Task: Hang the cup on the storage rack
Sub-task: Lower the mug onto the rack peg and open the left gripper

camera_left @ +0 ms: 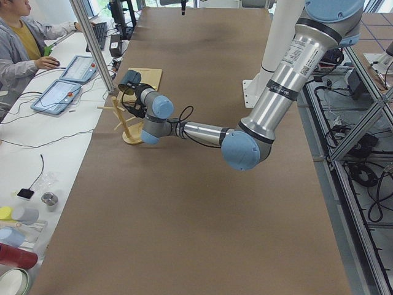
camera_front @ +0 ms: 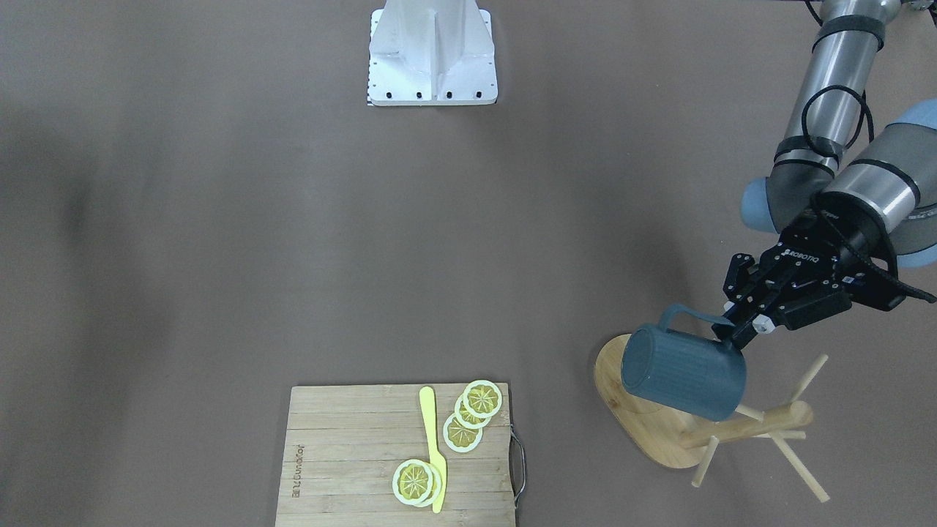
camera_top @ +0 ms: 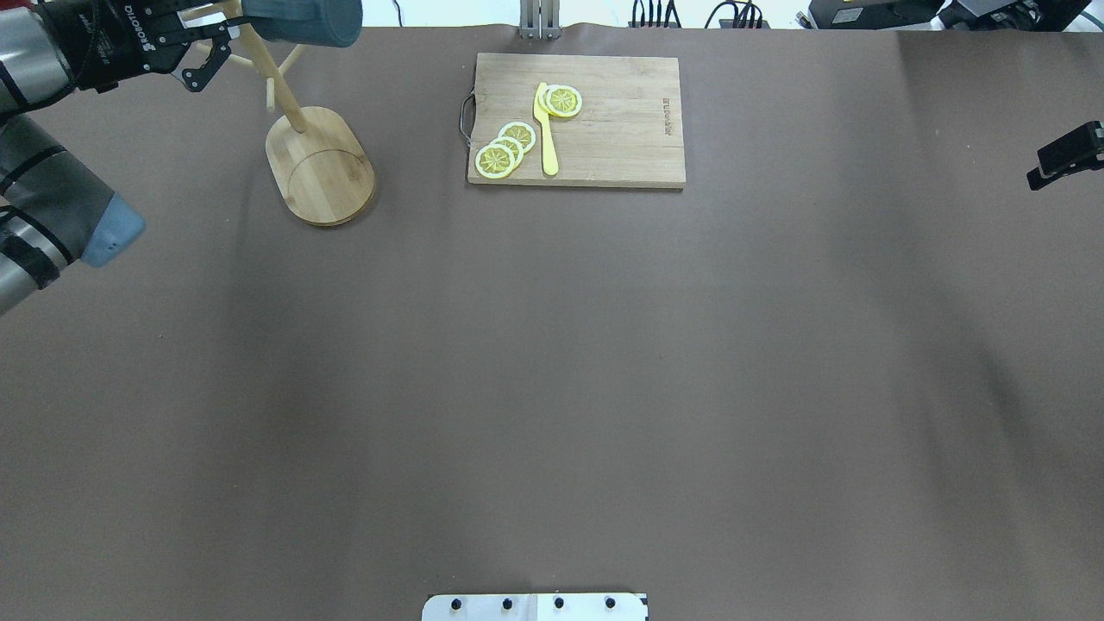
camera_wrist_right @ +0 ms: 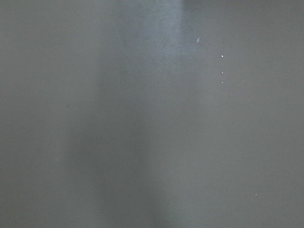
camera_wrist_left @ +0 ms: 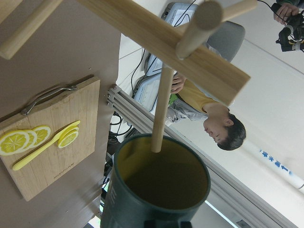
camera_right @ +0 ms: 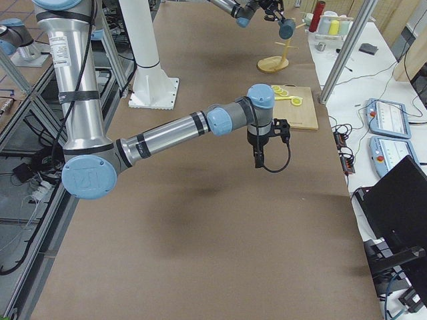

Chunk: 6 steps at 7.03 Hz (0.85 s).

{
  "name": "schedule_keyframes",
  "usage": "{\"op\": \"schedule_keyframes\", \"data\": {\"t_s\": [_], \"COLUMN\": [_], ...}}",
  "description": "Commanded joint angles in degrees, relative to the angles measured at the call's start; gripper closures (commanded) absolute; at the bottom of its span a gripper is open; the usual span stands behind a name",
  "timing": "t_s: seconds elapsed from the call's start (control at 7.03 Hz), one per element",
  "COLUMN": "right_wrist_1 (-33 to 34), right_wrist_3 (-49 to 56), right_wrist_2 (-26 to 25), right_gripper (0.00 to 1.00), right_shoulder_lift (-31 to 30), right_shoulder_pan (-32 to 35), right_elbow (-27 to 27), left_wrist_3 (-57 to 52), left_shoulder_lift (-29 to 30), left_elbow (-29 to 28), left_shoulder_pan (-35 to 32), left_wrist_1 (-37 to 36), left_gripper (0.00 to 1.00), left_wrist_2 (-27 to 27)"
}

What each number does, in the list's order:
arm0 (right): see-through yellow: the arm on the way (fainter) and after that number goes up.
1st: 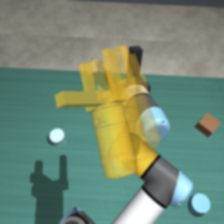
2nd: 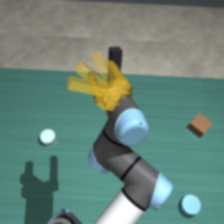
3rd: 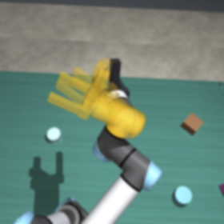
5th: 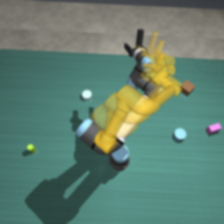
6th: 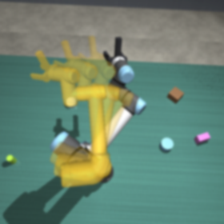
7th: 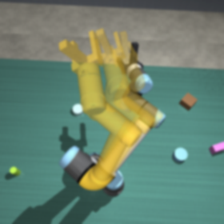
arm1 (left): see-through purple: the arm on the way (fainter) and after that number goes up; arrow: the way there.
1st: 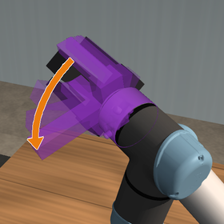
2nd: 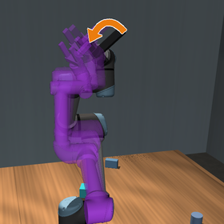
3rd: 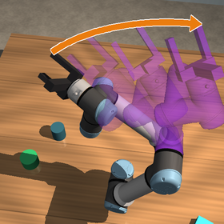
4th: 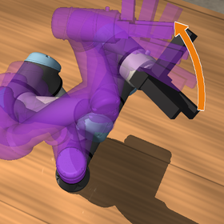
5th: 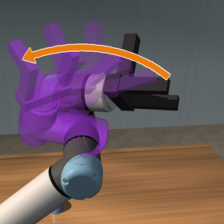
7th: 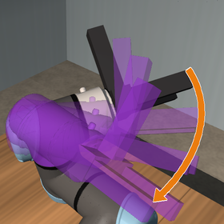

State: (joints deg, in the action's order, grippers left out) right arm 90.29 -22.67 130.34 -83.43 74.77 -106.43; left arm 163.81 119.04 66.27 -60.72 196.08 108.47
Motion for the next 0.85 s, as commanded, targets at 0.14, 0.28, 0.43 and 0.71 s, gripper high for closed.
{"op": "schedule_keyframes", "data": {"t_s": [0.14, 0.28, 0.43, 0.71], "right_wrist_1": [0.07, 0.07, 0.07, 0.15], "right_wrist_3": [0.00, 0.00, 0.00, 0.08], "right_wrist_2": [0.00, 0.00, 0.00, 1.31], "right_gripper": [0.00, 0.00, 0.00, 0.00], "right_shoulder_lift": [-0.16, -0.07, -0.16, -1.12], "right_shoulder_pan": [0.20, 0.64, 0.73, 1.43], "right_elbow": [-0.62, -0.79, -1.32, -0.97], "left_wrist_3": [4.73, 7.90, 11.41, 11.62], "left_shoulder_lift": [0.67, 0.76, 0.85, 0.94], "left_elbow": [-3.07, -4.56, -5.79, -6.77], "left_shoulder_pan": [0.08, 0.08, 0.16, 0.16], "left_wrist_1": [2.02, 3.60, 5.09, 5.28], "left_gripper": [1.00, 1.00, 1.00, 1.00], "left_wrist_2": [-0.71, -1.85, -4.21, -4.32]}}
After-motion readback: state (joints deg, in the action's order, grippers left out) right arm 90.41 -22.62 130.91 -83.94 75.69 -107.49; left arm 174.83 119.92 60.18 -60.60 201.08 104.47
